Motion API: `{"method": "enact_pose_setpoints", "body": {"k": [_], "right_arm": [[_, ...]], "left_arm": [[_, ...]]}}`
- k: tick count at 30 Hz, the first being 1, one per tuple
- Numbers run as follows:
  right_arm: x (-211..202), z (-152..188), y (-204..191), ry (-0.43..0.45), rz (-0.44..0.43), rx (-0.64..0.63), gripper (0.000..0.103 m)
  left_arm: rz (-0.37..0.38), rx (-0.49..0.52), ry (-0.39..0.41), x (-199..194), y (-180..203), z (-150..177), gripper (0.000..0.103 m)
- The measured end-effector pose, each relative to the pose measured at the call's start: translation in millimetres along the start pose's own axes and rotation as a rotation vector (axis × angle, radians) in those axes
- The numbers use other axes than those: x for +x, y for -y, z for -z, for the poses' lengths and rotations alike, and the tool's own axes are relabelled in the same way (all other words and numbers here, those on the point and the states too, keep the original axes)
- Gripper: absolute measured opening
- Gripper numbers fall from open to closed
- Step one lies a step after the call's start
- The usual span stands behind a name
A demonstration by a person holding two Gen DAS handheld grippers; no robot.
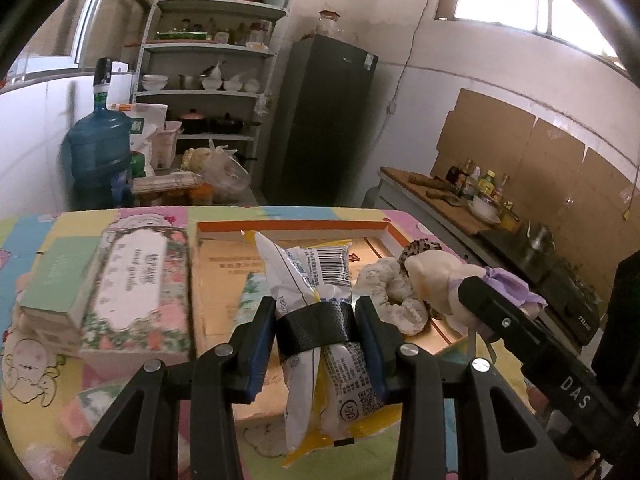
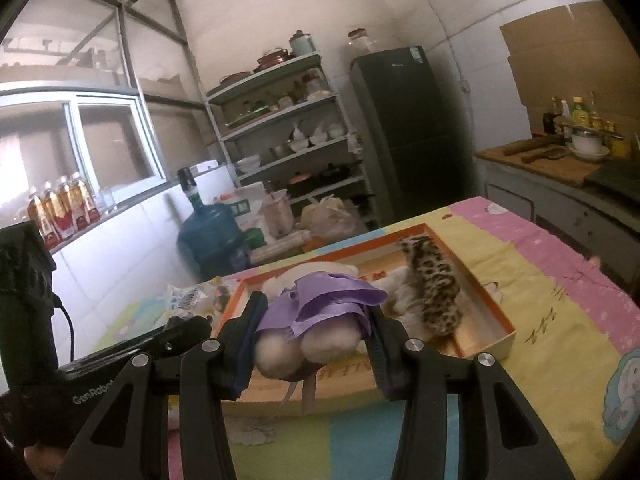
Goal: Organize soft objects
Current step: 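Carry the snack packet and plush doll into the tray and open both grippers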
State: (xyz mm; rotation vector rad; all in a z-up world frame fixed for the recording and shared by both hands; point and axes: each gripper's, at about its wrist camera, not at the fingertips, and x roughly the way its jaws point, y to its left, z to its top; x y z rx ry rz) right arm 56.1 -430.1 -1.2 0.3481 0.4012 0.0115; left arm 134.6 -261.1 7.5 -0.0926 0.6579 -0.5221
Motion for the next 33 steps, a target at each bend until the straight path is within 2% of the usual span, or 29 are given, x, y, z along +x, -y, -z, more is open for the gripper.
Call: {"method": "enact_pose_setpoints", "body": {"k": [19,28,33], "right_arm": [[33.9,-9.0,38.4,-0.037,0.012,0.009,0.049],[56.5,-9.1,45.1,-0.087,0.011,0.013,0.049],[72.0,-5.8,43.3,-0.128,0.003,0.008,0.049]], "left_arm": [[-0.025,0.011,-0.068,59.1,14.1,-4.2,0.041],[-0.036,0.013,-0.103,79.0,13.0,-0.3,0.041],[-0.049,-0.012,-0.159,98.3,4.6,5.2,0.041]]}}
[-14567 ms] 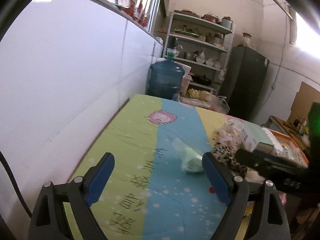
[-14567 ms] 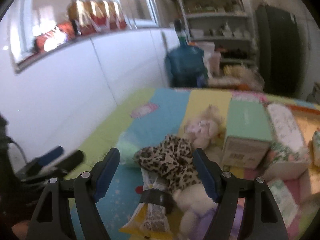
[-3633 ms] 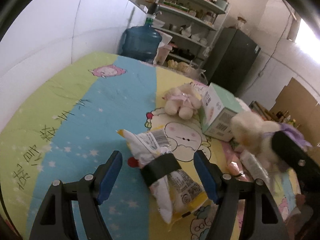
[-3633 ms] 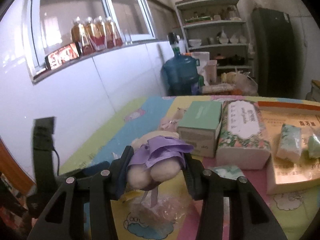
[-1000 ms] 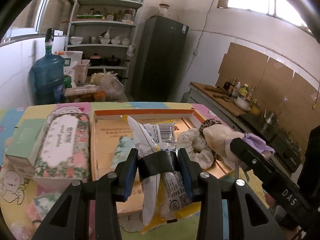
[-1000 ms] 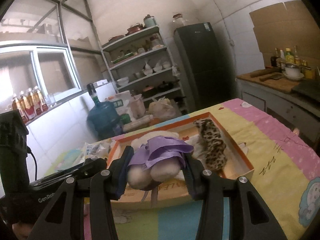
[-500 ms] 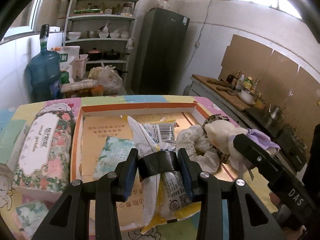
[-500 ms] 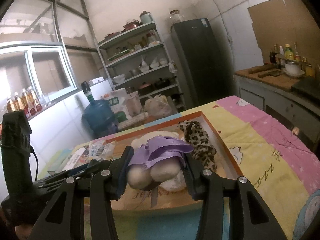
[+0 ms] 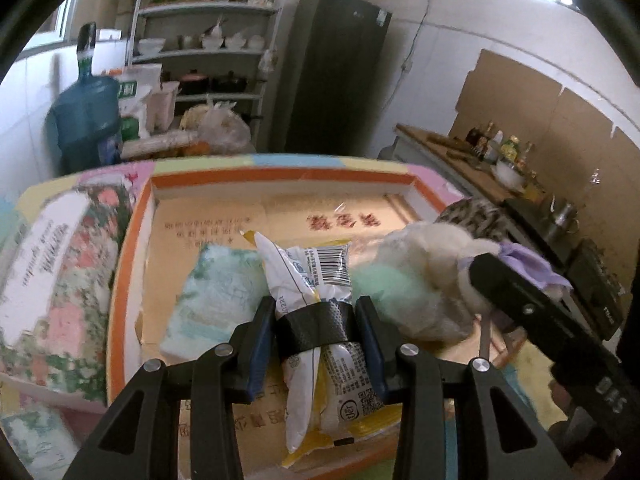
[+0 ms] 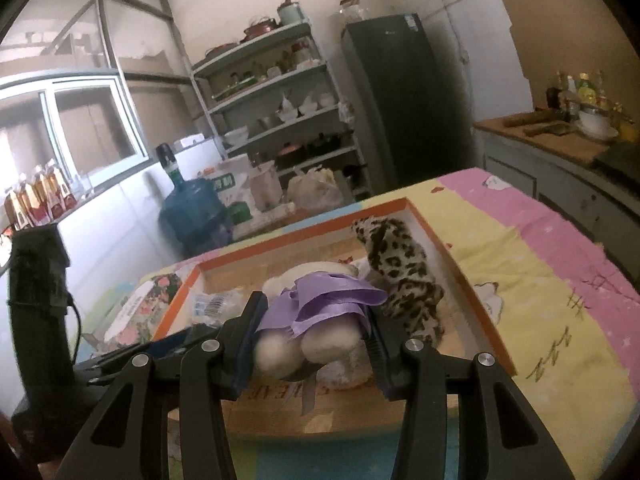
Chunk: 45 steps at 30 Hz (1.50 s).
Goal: Organize soft objects
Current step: 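Carry the snack packet and plush doll into the tray and open both grippers, then withdraw both open tools from the tray toward the remaining items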
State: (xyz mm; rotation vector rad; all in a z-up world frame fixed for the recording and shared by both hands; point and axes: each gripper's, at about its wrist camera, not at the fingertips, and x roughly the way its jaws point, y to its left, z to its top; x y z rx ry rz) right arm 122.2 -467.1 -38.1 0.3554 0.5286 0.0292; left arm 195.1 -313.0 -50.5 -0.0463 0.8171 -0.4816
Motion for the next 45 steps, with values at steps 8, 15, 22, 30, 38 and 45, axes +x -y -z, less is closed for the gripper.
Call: {"method": "enact_pose_setpoints", "body": {"k": [8,15,22,30,38,45], "right_arm": [[12.9,-1.8,2.0,-0.044,-0.017,0.011,0.049],[12.3,-1.0,1.5,-0.038,-0.023,0.009,0.056],[1.1,2.2,-1.6,0.002,-0.031,-0.001,0.061],[-16.4,3.7,-8.3,0.060,-0.031,-0.008,0.066],[-31.2,9.4,-25.9,0.077,-0.055,-0.010,0.066],[-40.2,13.3,-49.5,0.086,-0.067,-0.033,0.066]], "left_arm": [[-0.016,-0.018,-0.001,6.2,-3.3,-2.2,0.041],[-0.011,-0.058,0.020,-4.1,-7.1,-1.9,0.043],[0.003,-0.040,0.056,-20.2,-6.3,0.3,0.066],[-0.010,-0.044,0.085,-40.7,-12.8,4.2,0.067],[-0.042,-0.063,0.149,-72.5,-31.0,9.2,0.067],[-0.050,-0.047,0.201,-102.5,-43.4,15.5,0.067]]}}
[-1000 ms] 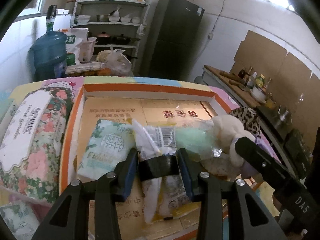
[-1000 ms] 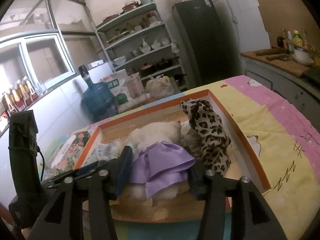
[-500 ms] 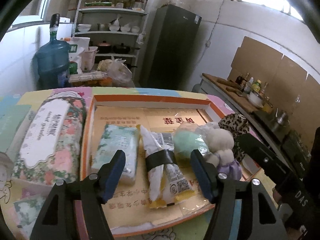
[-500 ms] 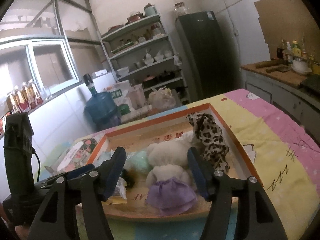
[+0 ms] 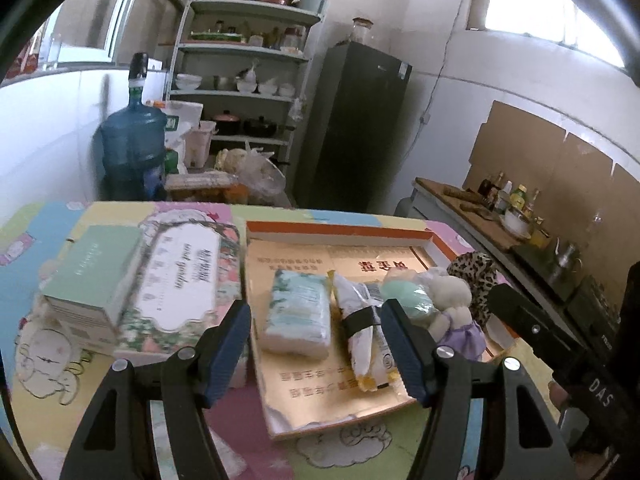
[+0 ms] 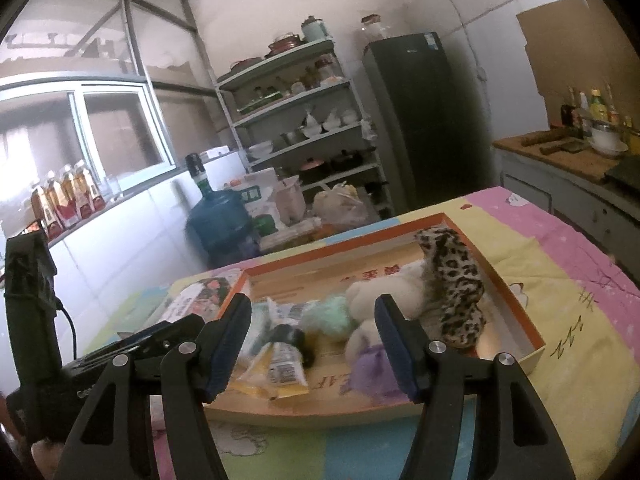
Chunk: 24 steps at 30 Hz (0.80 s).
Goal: Organize soft objects
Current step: 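Withdraw both open tools from the tray toward the remaining items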
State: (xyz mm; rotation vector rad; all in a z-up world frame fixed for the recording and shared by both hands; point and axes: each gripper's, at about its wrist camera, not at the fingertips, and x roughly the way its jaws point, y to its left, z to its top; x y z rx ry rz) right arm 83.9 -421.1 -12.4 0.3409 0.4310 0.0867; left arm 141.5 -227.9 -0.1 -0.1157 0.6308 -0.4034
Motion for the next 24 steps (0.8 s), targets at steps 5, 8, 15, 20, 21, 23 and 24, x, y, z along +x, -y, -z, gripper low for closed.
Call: {"method": "enact_pose_setpoints", "body": {"k": [5,8,15,20,21,23,24], "right_arm": [[-5.2,2.2,-20.9,0.010,-0.006,-0.024,0.075],[-7.1,4.4,-35.7,0.017,-0.012,-0.038,0.075],[-8.5,14.1,-66.7,0.003,-0.046,-0.065,0.076],[-4.8,22.8,-91.0,-0.016,-0.074,-0.081,0.076],[-3.7,24.3,-94.8,-0.020,-0.079,-0.083,0.076],[-1.8,27.7,-102.4,-0.028,-0.088,-0.089,0.076],[-1.6,30.3,-106.5,-0.032,-0.096,-0.092,0.076]], "left_arm": [[-0.021,0.009,0.035,-20.7,-12.1,-0.6,0.067],[-0.047,0.007,0.047,-33.4,-21.4,0.3,0.067],[-0.063,-0.017,0.071,-63.6,-56.8,5.6,0.067],[-0.076,-0.010,0.096,-83.5,-79.2,11.4,0.067],[-0.079,-0.009,0.098,-85.3,-81.8,12.3,0.067],[-0.097,-0.007,0.100,-92.8,-92.4,14.7,0.068],[-0.105,-0.005,0.101,-96.0,-97.0,15.7,0.069]]}}
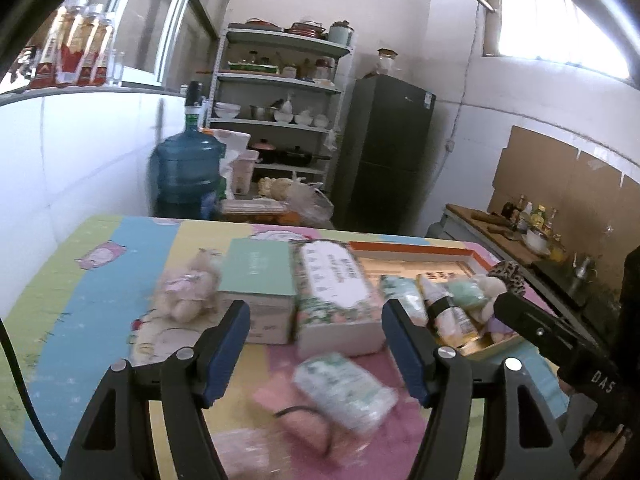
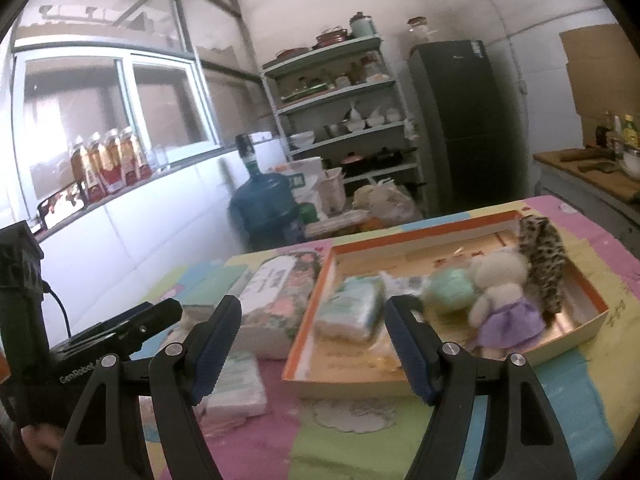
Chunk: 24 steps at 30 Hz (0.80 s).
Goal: Organize soft objects
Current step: 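Withdraw both open tools from the tray toward the remaining items, then grasp the clear bag of bread with the left gripper while the right grasps the floral tissue pack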
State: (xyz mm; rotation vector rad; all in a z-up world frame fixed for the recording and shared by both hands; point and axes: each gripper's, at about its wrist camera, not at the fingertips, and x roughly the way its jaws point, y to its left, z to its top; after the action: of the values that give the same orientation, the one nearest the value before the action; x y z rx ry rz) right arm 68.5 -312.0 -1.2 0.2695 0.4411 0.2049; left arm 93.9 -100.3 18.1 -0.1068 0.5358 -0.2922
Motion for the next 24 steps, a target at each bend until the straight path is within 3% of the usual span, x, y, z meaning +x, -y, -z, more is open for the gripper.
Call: {"method": "enact_pose_setpoints", "body": {"k": [12,18,24], "right_arm": [[20.3,16.4,-46.9,-0.064,-0.062,-0.044,0.076],[27.1,21.5,-58.6,-0.089,-0.074,-0.048,0.075],[29.6,24.6,-66.5,-0.099,-0.074,-0.056,0.075]], "left_arm": [[-0.064,-0.033,0.000,-25.2,-53.7,12.9,0.070],[-0.036,-0.025,-0.023,-28.7,-64.9,25.2,0.070],[0.016,-0.008,-0.098,-16.1,-62.7,41.6,0.070]]}}
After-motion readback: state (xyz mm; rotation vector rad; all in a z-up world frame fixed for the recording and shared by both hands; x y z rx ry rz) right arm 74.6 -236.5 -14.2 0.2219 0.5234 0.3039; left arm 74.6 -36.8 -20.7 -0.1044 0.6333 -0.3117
